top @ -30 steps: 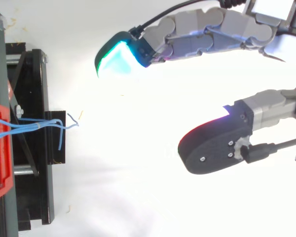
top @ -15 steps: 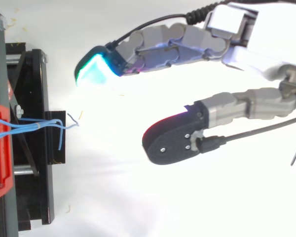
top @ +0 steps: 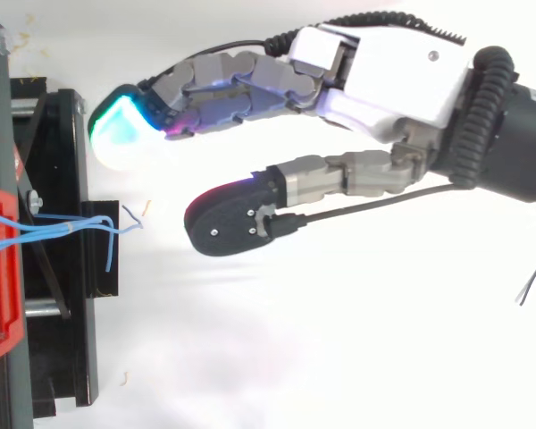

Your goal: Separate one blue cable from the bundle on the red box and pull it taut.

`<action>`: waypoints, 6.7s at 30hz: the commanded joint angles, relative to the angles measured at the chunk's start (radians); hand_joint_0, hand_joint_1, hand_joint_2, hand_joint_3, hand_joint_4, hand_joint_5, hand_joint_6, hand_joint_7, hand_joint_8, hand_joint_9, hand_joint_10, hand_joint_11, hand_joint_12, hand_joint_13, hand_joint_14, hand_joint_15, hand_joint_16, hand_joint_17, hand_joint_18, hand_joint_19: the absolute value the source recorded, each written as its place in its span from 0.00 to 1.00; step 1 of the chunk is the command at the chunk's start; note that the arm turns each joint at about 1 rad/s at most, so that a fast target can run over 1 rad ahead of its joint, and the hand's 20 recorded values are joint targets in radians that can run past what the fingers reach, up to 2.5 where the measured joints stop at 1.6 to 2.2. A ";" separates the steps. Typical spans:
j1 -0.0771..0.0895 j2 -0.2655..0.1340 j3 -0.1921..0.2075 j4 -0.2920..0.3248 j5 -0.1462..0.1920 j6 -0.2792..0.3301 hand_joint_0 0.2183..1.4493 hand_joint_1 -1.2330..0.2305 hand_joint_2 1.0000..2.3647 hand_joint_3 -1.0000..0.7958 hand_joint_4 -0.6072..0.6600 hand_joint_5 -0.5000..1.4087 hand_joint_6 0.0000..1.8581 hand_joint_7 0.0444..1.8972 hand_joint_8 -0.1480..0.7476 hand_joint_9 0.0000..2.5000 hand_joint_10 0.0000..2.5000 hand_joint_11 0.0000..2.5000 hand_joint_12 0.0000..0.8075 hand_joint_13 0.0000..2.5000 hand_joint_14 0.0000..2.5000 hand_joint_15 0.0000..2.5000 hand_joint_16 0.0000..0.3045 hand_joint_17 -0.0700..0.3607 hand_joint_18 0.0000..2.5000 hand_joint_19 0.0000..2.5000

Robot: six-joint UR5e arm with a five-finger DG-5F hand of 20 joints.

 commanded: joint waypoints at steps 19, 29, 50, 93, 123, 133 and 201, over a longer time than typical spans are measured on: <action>0.009 -0.164 0.000 0.305 -0.003 -0.022 0.20 0.46 0.00 0.28 0.66 0.18 0.27 0.36 0.41 0.26 0.00 0.00 0.40 0.17 0.00 0.04 0.20 0.48 0.06 0.17; 0.027 -0.164 0.002 0.310 -0.011 -0.027 0.23 0.44 0.00 0.28 0.68 0.21 0.27 0.43 0.41 0.31 0.00 0.02 0.39 0.21 0.00 0.07 0.19 0.46 0.11 0.20; 0.033 -0.164 0.045 0.302 -0.063 0.018 0.28 0.41 0.00 0.30 0.68 0.23 0.27 0.52 0.40 0.36 0.00 0.05 0.37 0.25 0.00 0.09 0.18 0.44 0.14 0.21; 0.030 -0.096 0.092 0.139 -0.094 0.021 0.32 0.32 0.02 0.43 0.54 0.20 0.48 0.50 0.41 0.38 0.01 0.13 0.38 0.28 0.01 0.12 0.17 0.43 0.19 0.23; 0.040 -0.098 0.109 0.144 -0.097 0.021 0.31 0.43 0.01 0.33 0.53 0.23 0.48 0.53 0.40 0.49 0.01 0.16 0.40 0.35 0.01 0.16 0.17 0.43 0.26 0.26; 0.035 -0.109 0.109 0.066 -0.092 0.028 0.31 0.34 0.01 0.36 0.55 0.21 0.48 0.48 0.41 0.45 0.01 0.17 0.40 0.34 0.01 0.16 0.17 0.43 0.25 0.26; 0.020 -0.090 0.203 -0.233 -0.108 0.165 0.20 0.27 0.00 0.28 0.50 0.20 0.48 0.40 0.40 0.45 0.01 0.18 0.41 0.39 0.01 0.16 0.18 0.46 0.31 0.26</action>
